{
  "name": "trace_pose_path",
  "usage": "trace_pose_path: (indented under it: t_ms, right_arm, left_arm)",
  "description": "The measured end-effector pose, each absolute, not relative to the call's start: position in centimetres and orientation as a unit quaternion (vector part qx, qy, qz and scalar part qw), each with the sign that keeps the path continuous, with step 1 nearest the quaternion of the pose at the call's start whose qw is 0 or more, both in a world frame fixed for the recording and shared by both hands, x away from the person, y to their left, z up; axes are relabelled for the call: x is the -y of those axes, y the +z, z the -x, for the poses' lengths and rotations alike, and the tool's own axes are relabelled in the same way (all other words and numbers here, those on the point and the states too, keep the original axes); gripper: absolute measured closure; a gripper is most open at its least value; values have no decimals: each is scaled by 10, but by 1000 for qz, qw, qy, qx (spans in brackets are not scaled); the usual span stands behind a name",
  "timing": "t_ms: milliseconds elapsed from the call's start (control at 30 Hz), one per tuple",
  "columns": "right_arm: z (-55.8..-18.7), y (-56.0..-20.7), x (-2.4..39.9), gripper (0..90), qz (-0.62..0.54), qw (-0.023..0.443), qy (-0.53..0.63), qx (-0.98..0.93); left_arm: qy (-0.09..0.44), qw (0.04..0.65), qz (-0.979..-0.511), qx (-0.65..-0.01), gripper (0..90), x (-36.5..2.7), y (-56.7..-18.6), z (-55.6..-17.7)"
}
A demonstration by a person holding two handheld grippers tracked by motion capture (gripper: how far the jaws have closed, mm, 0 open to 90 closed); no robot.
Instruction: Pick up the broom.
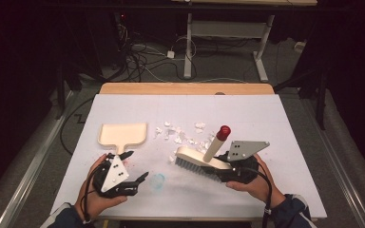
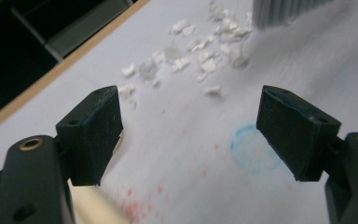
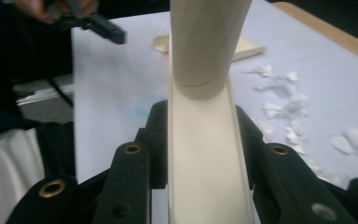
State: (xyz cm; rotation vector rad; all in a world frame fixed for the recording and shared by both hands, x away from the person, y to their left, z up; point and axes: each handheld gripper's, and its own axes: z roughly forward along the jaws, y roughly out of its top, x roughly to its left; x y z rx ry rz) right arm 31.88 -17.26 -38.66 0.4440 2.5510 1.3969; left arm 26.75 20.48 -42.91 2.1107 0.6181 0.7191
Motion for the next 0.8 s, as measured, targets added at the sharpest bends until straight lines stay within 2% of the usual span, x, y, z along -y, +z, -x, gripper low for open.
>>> trace_pose_path:
  t_ms: [300, 800]
  right_arm:
    - [-325, -378, 183, 676, -189, 137, 467, -853]
    - [-335, -374, 196, 675, -229, 169, 470, -836]
  left_arm:
    - [283, 380, -835, -279, 194, -240, -450, -257]
    - [270, 366, -838, -301, 194, -243, -459, -261]
